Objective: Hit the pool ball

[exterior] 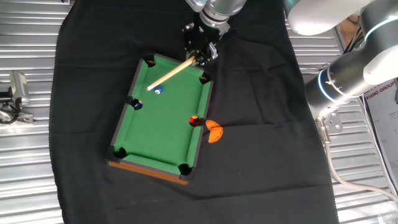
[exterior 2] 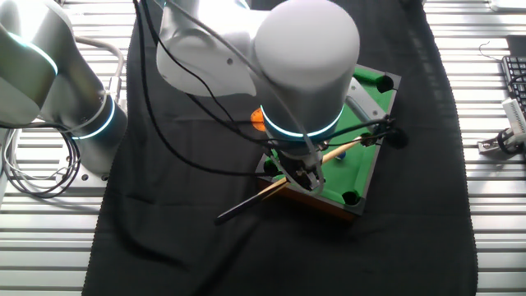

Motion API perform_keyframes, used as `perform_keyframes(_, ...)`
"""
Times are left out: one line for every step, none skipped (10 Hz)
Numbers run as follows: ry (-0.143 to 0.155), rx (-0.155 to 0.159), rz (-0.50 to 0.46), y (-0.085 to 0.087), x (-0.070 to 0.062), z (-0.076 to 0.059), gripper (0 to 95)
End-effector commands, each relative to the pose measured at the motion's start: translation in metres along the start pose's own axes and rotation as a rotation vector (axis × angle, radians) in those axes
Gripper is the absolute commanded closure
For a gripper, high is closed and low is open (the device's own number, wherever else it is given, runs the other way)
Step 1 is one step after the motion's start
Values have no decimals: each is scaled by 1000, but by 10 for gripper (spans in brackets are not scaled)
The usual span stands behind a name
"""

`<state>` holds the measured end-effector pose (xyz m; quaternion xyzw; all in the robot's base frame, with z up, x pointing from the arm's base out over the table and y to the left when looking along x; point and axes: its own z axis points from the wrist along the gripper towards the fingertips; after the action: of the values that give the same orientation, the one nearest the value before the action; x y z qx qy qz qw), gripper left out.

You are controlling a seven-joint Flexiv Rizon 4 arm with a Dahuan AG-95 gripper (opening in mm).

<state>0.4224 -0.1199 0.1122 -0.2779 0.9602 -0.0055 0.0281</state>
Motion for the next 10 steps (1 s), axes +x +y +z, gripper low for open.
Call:
perform_keyframes(2, -3, -7, -1, 0, 1, 950)
perform_keyframes(1, -3, -12, -2, -1, 2, 950)
perform_keyframes(-1, -8, -21, -5, -1, 3, 950)
perform_keyframes(0, -10, -22, -7, -2, 4, 950)
perform_keyframes(1, -11, -24, -8, -3, 5, 950)
perform_keyframes(7, -12, -25, -10, -7, 4, 950)
perform_keyframes(11, -15, -24, -11, -11, 4, 950)
perform_keyframes(12, -16, -24, -11, -15, 3, 950)
perform_keyframes(14, -17, -23, -12, -17, 2, 950)
perform_keyframes(13, -16, -31, -13, -18, 3, 950)
